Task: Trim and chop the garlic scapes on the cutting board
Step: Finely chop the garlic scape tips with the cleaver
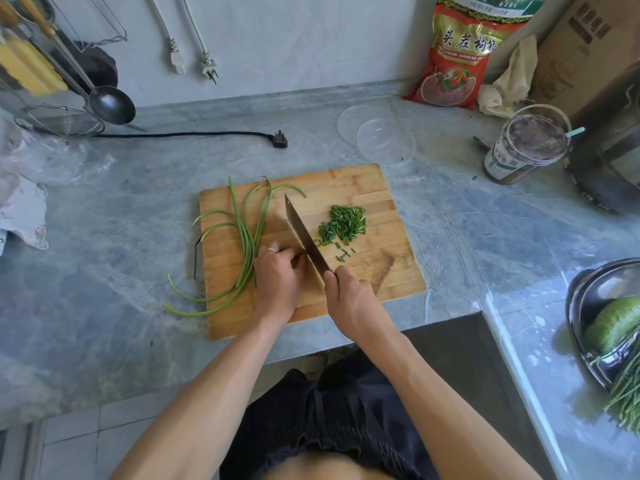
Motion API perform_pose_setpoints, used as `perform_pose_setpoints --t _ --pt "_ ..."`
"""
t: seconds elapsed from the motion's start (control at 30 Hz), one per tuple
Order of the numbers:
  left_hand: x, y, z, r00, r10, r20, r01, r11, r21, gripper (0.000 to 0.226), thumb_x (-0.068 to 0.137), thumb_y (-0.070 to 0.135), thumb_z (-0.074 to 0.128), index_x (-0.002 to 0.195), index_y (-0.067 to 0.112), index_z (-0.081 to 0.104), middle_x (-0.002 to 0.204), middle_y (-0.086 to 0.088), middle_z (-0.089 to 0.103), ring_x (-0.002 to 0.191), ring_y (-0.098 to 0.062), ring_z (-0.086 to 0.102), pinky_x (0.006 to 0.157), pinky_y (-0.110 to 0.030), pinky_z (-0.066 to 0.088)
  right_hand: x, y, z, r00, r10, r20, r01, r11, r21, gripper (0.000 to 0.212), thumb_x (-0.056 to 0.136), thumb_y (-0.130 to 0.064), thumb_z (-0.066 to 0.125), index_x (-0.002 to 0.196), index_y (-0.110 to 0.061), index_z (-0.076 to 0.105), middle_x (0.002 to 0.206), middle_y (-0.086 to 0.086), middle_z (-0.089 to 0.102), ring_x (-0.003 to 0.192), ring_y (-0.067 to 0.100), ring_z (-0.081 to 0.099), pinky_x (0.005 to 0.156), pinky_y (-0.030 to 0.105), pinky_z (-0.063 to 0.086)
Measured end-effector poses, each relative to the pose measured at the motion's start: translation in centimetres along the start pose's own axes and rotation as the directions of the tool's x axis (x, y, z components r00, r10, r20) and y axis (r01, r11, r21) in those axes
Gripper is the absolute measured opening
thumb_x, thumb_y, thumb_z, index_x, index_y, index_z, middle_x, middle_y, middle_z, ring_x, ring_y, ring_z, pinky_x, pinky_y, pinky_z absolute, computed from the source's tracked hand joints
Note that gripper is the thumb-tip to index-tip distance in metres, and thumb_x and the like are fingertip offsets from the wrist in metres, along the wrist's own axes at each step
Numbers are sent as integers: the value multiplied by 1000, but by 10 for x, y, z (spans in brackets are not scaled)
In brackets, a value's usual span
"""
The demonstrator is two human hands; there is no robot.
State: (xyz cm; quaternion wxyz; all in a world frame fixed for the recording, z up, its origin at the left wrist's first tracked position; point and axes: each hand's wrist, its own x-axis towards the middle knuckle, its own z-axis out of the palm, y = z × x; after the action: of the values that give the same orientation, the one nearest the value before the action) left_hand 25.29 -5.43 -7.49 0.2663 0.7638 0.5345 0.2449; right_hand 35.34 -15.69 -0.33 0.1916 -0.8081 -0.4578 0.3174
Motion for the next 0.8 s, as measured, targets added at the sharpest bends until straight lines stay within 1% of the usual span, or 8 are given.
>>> perform_pose_setpoints --t 0.07,0.23,0.3,0.4,0.47,0.57,0.7,0.8 --pt "0 0 1 1000 9 6 -9 999 52 12 89 21 65 86 23 77 86 0 63 83 -25 52 75 -43 45 3 -2 -1 998 36 41 -34 998 -44 34 103 -39 24 104 -12 46 70 -2 41 69 24 45 67 33 37" --pt "-4 -7 2 990 141 -11 -139 981 139 18 88 25 60 79 18 75 83 -5 63 81 -30 54 71 -41 43 -6 -8 10 998 -45 -38 43 997 -60 42 102 -46 15 97 -12 39 62 -1 35 46 19 33 45 31 26" --pt "-6 -10 1 982 187 -24 -181 972 147 23 87 26 57 76 16 74 82 -5 63 79 -30 54 69 -42 44 5 -11 12 999 -29 -31 28 999 -47 48 98 -49 10 101 -12 40 67 -3 34 54 22 43 54 34 36" --pt "-6 -12 1 973 229 -21 -223 963 149 22 86 27 56 74 16 72 81 -6 62 77 -31 54 67 -42 45 18 -13 10 1000 1 9 0 998 -64 32 103 -36 23 106 -11 43 70 -4 37 74 28 53 67 37 42" --pt "-7 -14 1 972 235 -10 -232 963 135 21 85 25 57 75 16 73 82 -7 62 78 -32 55 68 -44 46 9 -7 15 999 -18 -52 14 997 -79 38 103 -40 20 104 -11 43 71 2 43 60 22 45 55 30 37" --pt "-4 -15 2 976 217 4 -216 971 103 20 84 23 58 76 15 75 84 -7 63 79 -32 56 70 -46 46 4 -4 20 993 -97 -67 85 983 -164 69 94 -59 -8 99 -12 43 71 -1 41 44 12 27 40 24 14" --pt "-1 -22 3 991 135 22 -134 991 -23 15 80 22 63 77 19 77 85 -4 67 82 -28 58 74 -45 47 17 -13 22 988 -121 -93 111 988 -106 32 104 -39 28 96 -10 40 54 1 37 41 23 32 40 29 18" --pt "3 -22 2 991 130 29 -127 989 -74 19 81 24 60 80 19 79 86 -4 68 80 -27 59 73 -43 48 10 -9 22 986 -124 -108 116 990 -77 27 104 -36 32 93 -12 37 54 8 43 42 28 37 39 28 20"
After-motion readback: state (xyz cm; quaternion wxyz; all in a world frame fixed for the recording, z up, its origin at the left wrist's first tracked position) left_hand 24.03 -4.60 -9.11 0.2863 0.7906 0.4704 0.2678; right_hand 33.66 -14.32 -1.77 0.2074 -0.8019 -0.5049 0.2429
